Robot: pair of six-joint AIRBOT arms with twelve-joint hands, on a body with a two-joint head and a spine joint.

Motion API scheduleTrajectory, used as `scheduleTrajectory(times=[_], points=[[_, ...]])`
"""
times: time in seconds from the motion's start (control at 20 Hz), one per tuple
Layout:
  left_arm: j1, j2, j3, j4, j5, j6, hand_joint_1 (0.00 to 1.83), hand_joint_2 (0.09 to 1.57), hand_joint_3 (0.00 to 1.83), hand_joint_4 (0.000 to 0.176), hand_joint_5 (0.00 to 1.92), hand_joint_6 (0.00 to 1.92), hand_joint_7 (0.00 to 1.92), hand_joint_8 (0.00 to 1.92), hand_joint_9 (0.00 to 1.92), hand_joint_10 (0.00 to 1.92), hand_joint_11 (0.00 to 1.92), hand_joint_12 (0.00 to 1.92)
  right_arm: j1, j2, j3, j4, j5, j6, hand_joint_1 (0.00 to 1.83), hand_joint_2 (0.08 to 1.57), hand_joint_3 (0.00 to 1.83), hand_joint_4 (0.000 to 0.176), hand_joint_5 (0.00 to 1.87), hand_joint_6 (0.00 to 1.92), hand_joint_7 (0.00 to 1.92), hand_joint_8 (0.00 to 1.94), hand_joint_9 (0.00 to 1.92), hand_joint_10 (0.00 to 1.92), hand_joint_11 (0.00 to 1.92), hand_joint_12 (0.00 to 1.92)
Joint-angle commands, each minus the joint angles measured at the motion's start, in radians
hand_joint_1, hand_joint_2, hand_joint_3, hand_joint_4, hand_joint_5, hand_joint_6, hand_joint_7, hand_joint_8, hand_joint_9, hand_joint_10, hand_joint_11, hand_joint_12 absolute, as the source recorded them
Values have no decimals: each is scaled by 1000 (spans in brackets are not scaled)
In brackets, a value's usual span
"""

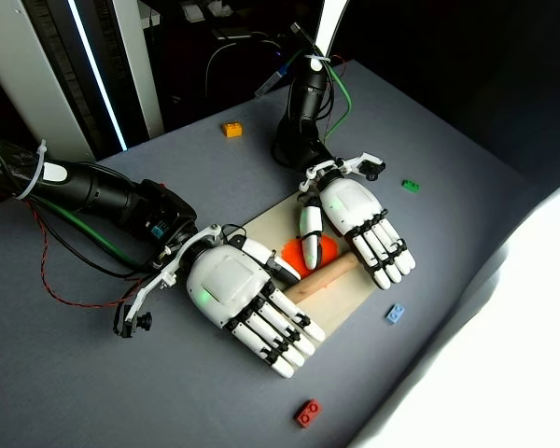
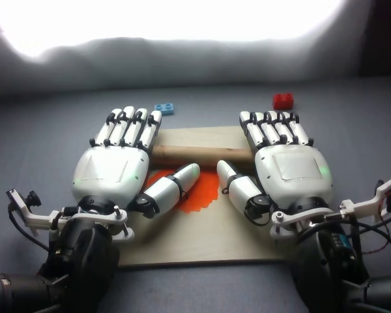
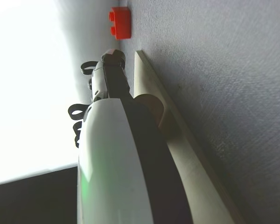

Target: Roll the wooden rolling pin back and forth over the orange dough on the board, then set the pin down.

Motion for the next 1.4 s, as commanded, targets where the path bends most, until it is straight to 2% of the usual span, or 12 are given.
scheduleTrajectory(times=[0.0,0.3,0.4,0.6,0.65,0.9,0.95,1.0,1.2,1.3,1.35], points=[[17,0,7,-12,8,49,0,1243,0,0,0,0,0,0,0,0,0,0,7,4,7,-54,84,7,0,1366,1,0,127,0,140,0,129,2,0,229],[1,-4,26,-24,11,17,0,1243,0,0,0,0,0,0,0,0,0,0,12,3,16,-54,74,10,0,1363,0,0,147,15,131,7,81,0,0,198],[-4,-5,30,-25,17,-3,0,1242,0,0,0,0,0,0,0,0,0,0,12,3,16,-54,74,10,0,1365,0,0,161,14,148,8,88,3,0,252],[-11,-7,38,-29,21,-32,0,1233,0,0,0,0,0,0,0,0,0,0,12,3,17,-54,74,12,0,1364,0,0,134,1,125,2,67,4,0,139],[-12,-7,39,-34,21,-36,0,1233,0,0,0,0,0,0,0,0,0,0,12,3,18,-54,74,12,0,1365,0,0,134,1,107,8,70,3,0,211],[-21,-9,54,-47,31,-48,0,1243,1,0,0,0,0,0,0,0,0,0,14,3,22,-54,72,15,0,1357,0,0,84,0,57,0,20,1,0,101],[-23,-9,57,-53,36,-54,0,1248,3,0,0,0,0,0,0,0,0,0,15,3,23,-55,72,16,0,1359,0,0,121,2,123,2,94,2,0,346],[-23,-9,59,-59,39,-60,0,1249,3,0,0,0,0,0,0,0,0,0,15,3,24,-55,72,16,0,1356,0,0,115,0,126,0,107,2,0,399],[-25,-9,63,-65,45,-80,0,1248,3,0,0,0,0,0,0,0,0,0,17,3,29,-55,72,18,0,1357,0,0,123,3,133,1,118,3,0,381],[-28,-10,63,-65,52,-95,0,1248,3,0,0,0,0,0,0,0,0,0,19,3,34,-55,70,20,0,1346,0,0,136,5,132,3,89,3,0,259],[-29,-10,63,-65,52,-98,0,1248,3,0,0,0,0,0,0,0,0,0,20,3,34,-55,69,21,0,1346,0,0,136,5,132,3,89,3,0,259]])
